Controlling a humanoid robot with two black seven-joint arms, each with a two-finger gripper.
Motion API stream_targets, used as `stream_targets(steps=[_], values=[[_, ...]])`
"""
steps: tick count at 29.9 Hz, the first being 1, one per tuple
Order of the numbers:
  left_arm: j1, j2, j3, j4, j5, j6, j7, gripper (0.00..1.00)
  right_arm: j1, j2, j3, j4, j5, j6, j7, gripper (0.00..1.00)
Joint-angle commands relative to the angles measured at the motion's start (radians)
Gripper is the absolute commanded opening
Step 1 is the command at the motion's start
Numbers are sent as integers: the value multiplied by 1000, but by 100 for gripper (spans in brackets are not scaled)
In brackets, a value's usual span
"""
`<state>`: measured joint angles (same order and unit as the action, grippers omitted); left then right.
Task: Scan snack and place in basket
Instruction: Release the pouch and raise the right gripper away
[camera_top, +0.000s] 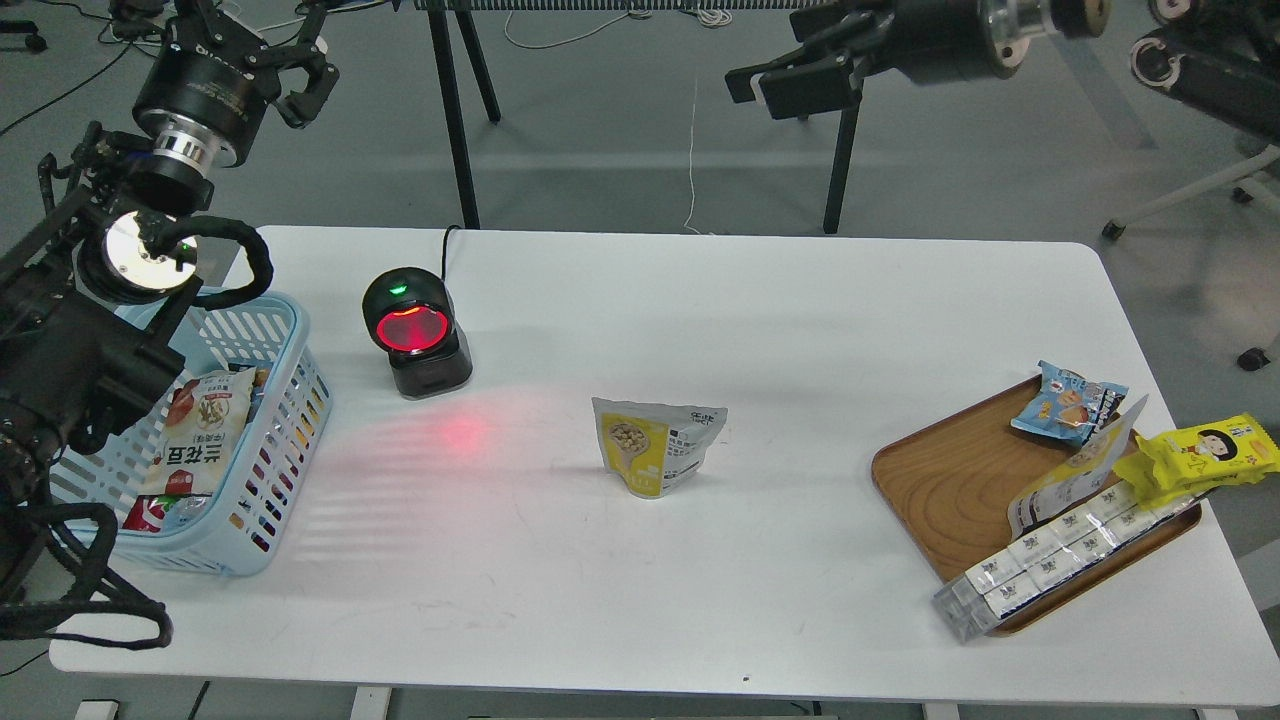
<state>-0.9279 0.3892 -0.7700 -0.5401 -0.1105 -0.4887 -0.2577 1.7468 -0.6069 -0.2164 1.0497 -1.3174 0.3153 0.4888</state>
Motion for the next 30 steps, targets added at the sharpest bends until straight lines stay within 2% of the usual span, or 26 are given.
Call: stream_targets(steps=[1, 6, 10, 14, 19, 26, 30], values=[[1, -6, 0, -6, -1, 0, -2, 100, -39, -43, 51, -77, 131, -2, 0, 99], [-3, -7, 5, -14, 0, 0, 1, 100, -171, -50, 104, -213, 340, -12, 0, 99], [-49, 2, 86, -14, 0, 0, 1, 100, -246, -56, 153, -295, 464, -9, 0, 99], [-103, 20, 196, -12, 0, 0, 1, 100, -303, -70, 187, -335, 595, -4, 0, 99], [-137, 46, 262, -23, 50, 0, 3, 99, -351, -82, 204, -353, 828, -2, 0, 99], [-146, 161, 296, -165, 404, 0, -15, 99, -458, -82, 207, -356, 1202, 2, 0, 99], [-167, 175, 296, -234, 534, 0, -29, 99, -545, -70, 256, -395, 1345, 10, 0, 99]])
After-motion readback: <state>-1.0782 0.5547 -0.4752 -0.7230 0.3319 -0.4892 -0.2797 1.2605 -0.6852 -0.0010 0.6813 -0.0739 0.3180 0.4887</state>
